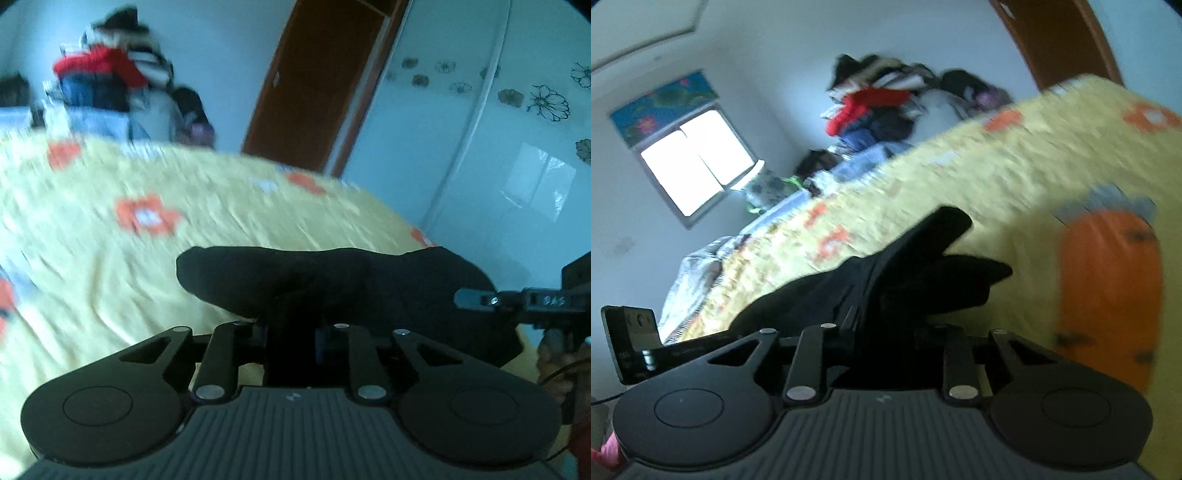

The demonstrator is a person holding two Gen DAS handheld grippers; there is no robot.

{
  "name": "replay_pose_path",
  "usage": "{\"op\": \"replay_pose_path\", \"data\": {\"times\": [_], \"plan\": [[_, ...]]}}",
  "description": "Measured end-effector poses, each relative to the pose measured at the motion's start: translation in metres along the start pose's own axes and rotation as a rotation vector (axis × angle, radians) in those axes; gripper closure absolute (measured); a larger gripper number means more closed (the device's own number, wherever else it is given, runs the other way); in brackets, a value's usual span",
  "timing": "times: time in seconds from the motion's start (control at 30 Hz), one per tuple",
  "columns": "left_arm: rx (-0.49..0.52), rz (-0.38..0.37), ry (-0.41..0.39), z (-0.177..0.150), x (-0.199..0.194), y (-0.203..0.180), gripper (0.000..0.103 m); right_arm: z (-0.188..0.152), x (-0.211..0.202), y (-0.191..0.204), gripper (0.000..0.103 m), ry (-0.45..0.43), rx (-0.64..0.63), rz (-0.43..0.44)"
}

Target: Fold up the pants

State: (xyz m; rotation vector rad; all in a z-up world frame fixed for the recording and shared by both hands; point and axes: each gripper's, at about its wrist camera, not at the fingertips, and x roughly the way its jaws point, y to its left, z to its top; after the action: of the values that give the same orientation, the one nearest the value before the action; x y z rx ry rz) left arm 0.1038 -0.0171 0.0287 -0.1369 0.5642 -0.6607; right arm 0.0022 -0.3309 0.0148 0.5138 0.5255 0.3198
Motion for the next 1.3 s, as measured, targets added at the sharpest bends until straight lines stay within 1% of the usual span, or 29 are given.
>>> {"op": "replay_pose_path", "data": {"times": [0.1,0.13,0.2,0.23,0.27,0.3,0.33,0.37,0.4,0.43,0.5,0.53,0.57,0.6,0.67,0.7,0.73,0.77,0.8,0.83,0.87,0.9,0.93,1.0,1.07,1.1,1.13,1.23,1.3], "plan": [[-0.014,0.058,-0.049,0.019,-0.013,0.020,0.080,0.019,0.025,0.018,0.078,-0.014,-0.039,0.038],[-0.014,0.077,-0.055,0.024,-0.014,0.027,0.077,0.023,0.035,0.019,0.078,-0.014,-0.032,0.055],[0.008,0.141,-0.033,0.031,-0.011,0.040,0.060,0.030,0.057,0.020,0.078,-0.003,-0.019,0.060],[0.022,0.185,-0.010,0.032,-0.009,0.046,0.046,0.030,0.071,0.019,0.078,0.018,-0.019,0.045],[0.036,0.256,0.013,0.031,-0.005,0.052,0.034,0.028,0.085,0.018,0.077,0.049,-0.037,0.022],[0.041,0.341,0.035,0.028,-0.004,0.060,0.030,0.026,0.099,0.018,0.074,0.088,-0.065,-0.019],[0.027,0.401,0.052,0.025,-0.005,0.068,0.026,0.021,0.114,0.018,0.067,0.142,-0.104,-0.100],[0.000,0.434,0.062,0.021,-0.008,0.076,0.026,0.016,0.123,0.019,0.063,0.183,-0.141,-0.183],[-0.033,0.433,0.066,0.018,-0.014,0.085,0.026,0.012,0.124,0.020,0.054,0.188,-0.179,-0.225],[-0.062,0.416,0.069,0.015,-0.019,0.091,0.026,0.011,0.118,0.022,0.052,0.159,-0.204,-0.225],[-0.100,0.384,0.071,0.014,-0.026,0.096,0.025,0.020,0.107,0.028,0.052,0.097,-0.221,-0.245],[-0.104,0.367,0.070,0.015,-0.028,0.095,0.025,0.027,0.103,0.037,0.052,0.059,-0.260,-0.259],[-0.105,0.341,0.073,0.015,-0.027,0.092,0.025,0.035,0.103,0.049,0.052,0.035,-0.311,-0.242],[-0.110,0.298,0.080,0.014,-0.023,0.087,0.024,0.043,0.108,0.061,0.052,0.033,-0.347,-0.206],[-0.134,0.206,0.117,0.007,-0.016,0.077,0.018,0.058,0.129,0.091,0.052,0.066,-0.400,-0.109],[-0.135,0.177,0.144,0.004,-0.009,0.073,0.018,0.061,0.144,0.106,0.052,0.095,-0.426,-0.059],[-0.127,0.170,0.170,-0.001,-0.003,0.067,0.018,0.063,0.164,0.124,0.052,0.131,-0.463,-0.006],[-0.118,0.181,0.190,-0.006,0.001,0.062,0.021,0.064,0.181,0.137,0.053,0.158,-0.497,0.015],[-0.115,0.191,0.205,-0.012,0.007,0.058,0.021,0.063,0.203,0.150,0.054,0.196,-0.540,0.023],[-0.121,0.184,0.208,-0.018,0.008,0.055,0.022,0.061,0.222,0.159,0.054,0.233,-0.569,0.025],[-0.125,0.163,0.202,-0.024,0.008,0.052,0.028,0.059,0.240,0.166,0.054,0.269,-0.585,0.031],[-0.121,0.164,0.191,-0.027,0.006,0.050,0.029,0.056,0.256,0.171,0.053,0.311,-0.594,0.042],[-0.104,0.180,0.180,-0.029,0.005,0.046,0.036,0.051,0.274,0.174,0.053,0.356,-0.599,0.044],[-0.083,0.190,0.167,-0.033,0.003,0.042,0.041,0.041,0.299,0.175,0.048,0.413,-0.624,0.003],[-0.092,0.192,0.153,-0.036,0.000,0.041,0.051,0.030,0.310,0.174,0.048,0.437,-0.681,-0.045],[-0.089,0.195,0.144,-0.037,-0.004,0.040,0.054,0.025,0.314,0.173,0.054,0.443,-0.718,-0.061],[-0.087,0.199,0.137,-0.039,-0.005,0.039,0.058,0.020,0.315,0.173,0.074,0.440,-0.747,-0.072],[-0.066,0.218,0.118,-0.045,-0.007,0.034,0.062,0.018,0.320,0.174,0.084,0.421,-0.759,-0.092],[-0.052,0.232,0.112,-0.047,-0.008,0.029,0.064,0.015,0.326,0.174,0.085,0.411,-0.767,-0.110]]}}
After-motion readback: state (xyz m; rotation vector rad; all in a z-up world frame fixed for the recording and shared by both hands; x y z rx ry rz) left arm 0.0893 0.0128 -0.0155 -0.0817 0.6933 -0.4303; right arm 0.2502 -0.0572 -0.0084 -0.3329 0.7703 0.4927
